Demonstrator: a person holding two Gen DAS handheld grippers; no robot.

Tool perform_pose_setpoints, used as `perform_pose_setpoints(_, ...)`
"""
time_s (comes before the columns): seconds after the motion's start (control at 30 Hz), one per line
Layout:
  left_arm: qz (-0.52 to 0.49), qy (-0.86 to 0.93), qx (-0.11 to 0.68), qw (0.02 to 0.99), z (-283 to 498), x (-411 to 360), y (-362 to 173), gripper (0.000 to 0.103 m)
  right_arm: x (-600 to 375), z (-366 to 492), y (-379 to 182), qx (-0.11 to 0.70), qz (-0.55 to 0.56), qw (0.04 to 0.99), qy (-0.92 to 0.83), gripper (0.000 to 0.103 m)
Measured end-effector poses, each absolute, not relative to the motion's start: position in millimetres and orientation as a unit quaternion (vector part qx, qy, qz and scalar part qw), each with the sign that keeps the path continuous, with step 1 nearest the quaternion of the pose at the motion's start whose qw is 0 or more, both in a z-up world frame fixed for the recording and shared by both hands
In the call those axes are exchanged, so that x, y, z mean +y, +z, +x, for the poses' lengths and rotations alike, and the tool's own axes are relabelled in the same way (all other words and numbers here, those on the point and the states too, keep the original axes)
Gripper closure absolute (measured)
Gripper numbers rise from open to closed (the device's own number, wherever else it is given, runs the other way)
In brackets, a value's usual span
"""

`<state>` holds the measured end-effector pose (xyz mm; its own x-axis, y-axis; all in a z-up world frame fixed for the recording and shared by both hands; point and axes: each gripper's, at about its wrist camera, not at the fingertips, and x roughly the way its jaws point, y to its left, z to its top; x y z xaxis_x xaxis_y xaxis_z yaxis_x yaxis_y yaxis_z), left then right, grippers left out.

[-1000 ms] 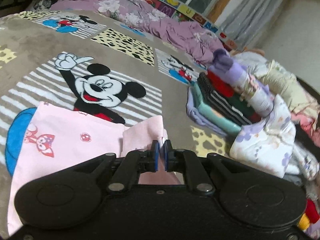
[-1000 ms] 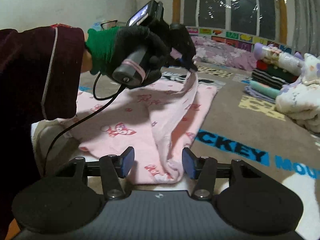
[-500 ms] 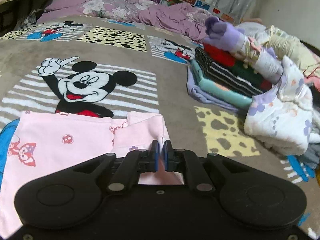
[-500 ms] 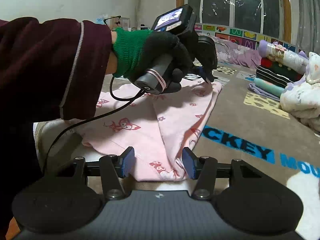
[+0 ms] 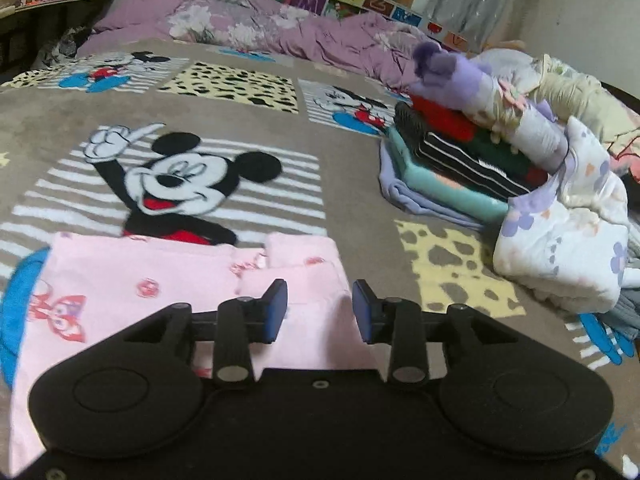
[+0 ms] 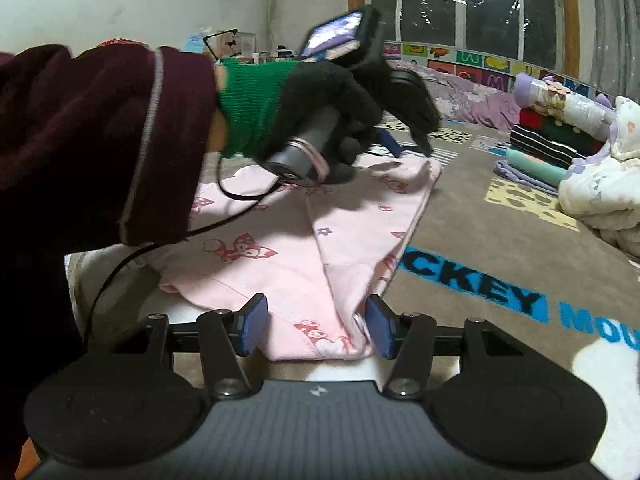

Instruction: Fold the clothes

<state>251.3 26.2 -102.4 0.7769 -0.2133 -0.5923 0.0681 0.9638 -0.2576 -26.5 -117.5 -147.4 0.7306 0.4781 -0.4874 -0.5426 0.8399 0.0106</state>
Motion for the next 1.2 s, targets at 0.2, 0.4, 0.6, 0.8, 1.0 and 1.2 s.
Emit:
perform_pose_setpoints(0.2, -0.111, -0.049, 0.339, 0.933, 242, 56, -108, 0.070, -124, -32, -140, 0.208, -0.076, 0.944, 0.244, 0.048)
perform_pose_setpoints(0.4, -0.138, -0.055, 0.349, 0.925, 242, 67, -116, 0.070, -96, -29, -146, 0.165, -0.121, 0.936, 0.286, 0.039)
perform_pose_setpoints(0.6, -0.025, -0.111, 0.338, 0.934, 241, 22, -101, 0.078, -100, -16, -158, 0.208, -0.099, 0.929, 0.290, 0.039)
perform_pose_setpoints(0.8, 0.012, -0.119, 0.396, 0.910, 276, -1, -124, 0.079, -96, -14, -160, 0.211, -0.097, 0.928, 0.292, 0.035)
perform_pose_setpoints(1.0, -0.002, -0.117, 0.378, 0.919, 261, 9, -106, 0.079, -94, -18, -161, 0.207, -0.099, 0.928, 0.294, 0.032)
perform_pose_setpoints(1.2, -0.077, -0.081, 0.339, 0.934, 192, 67, -83, 0.077, -101, -33, -152, 0.177, -0.091, 0.936, 0.291, 0.033)
